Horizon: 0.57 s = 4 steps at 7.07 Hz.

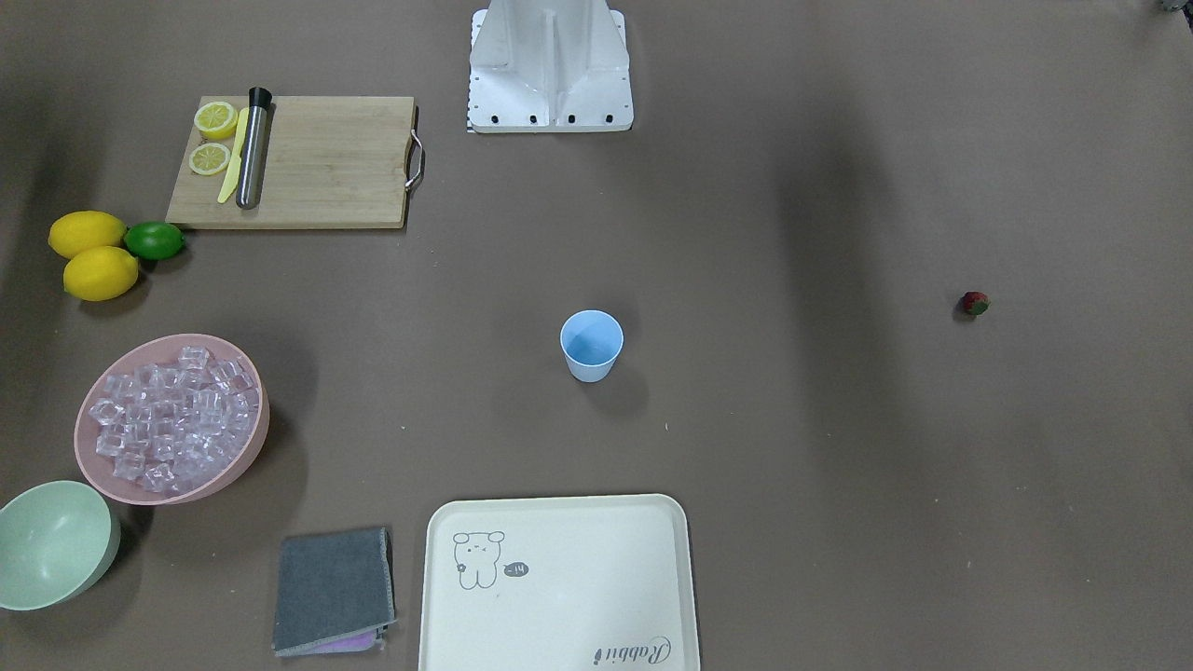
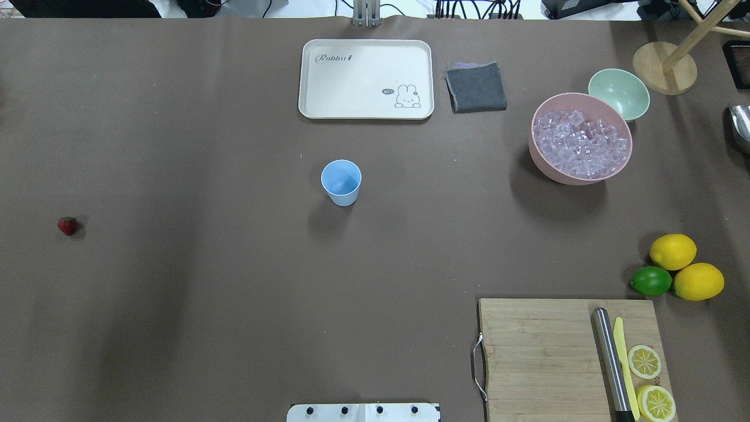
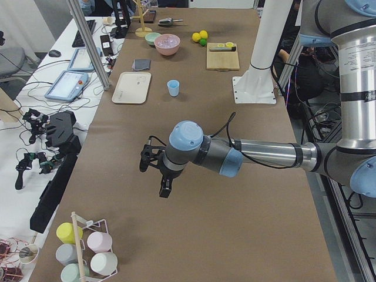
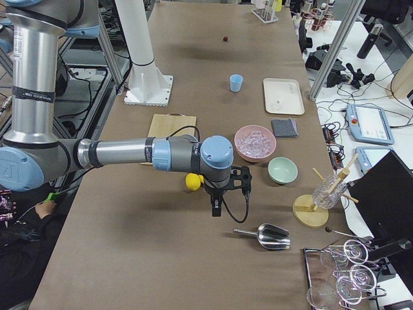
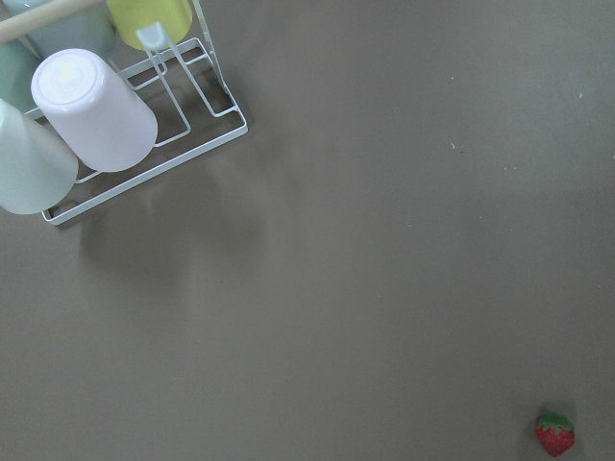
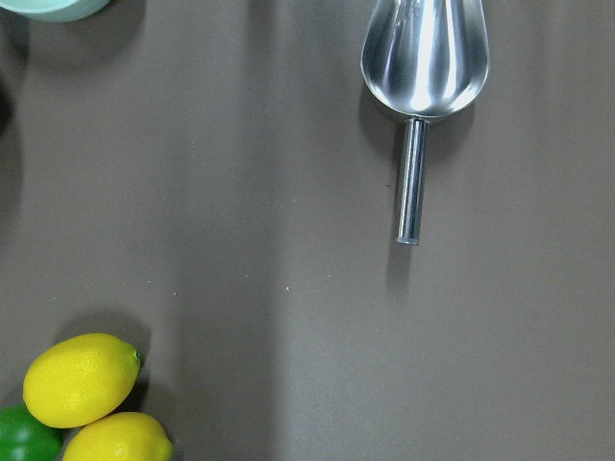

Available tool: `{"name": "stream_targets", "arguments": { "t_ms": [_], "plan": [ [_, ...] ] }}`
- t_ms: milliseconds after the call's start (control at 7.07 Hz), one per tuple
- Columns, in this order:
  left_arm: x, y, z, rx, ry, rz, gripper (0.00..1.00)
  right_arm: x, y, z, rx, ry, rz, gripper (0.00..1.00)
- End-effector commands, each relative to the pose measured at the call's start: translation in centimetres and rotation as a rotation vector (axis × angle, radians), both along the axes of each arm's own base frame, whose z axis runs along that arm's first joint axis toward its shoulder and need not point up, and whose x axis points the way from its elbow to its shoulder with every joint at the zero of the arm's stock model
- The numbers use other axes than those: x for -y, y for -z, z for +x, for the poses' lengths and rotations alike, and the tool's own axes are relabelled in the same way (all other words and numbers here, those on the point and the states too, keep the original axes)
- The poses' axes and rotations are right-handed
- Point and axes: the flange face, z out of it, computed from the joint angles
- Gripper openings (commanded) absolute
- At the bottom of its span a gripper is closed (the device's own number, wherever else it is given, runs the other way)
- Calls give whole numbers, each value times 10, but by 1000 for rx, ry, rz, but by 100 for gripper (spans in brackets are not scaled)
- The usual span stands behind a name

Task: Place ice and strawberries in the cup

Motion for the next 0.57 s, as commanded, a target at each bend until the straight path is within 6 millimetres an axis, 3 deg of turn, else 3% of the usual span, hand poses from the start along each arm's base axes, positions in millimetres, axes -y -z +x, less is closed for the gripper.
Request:
{"name": "stream_targets", "arguments": {
  "t_ms": [0,424],
  "plan": [
    [1,-1,3,-1,-7,-1,98,2,4,3,-1,-6,8,99],
    [1,1,2,4,-1,1,98,6,8,3,-1,-6,18,99]
  ]
}}
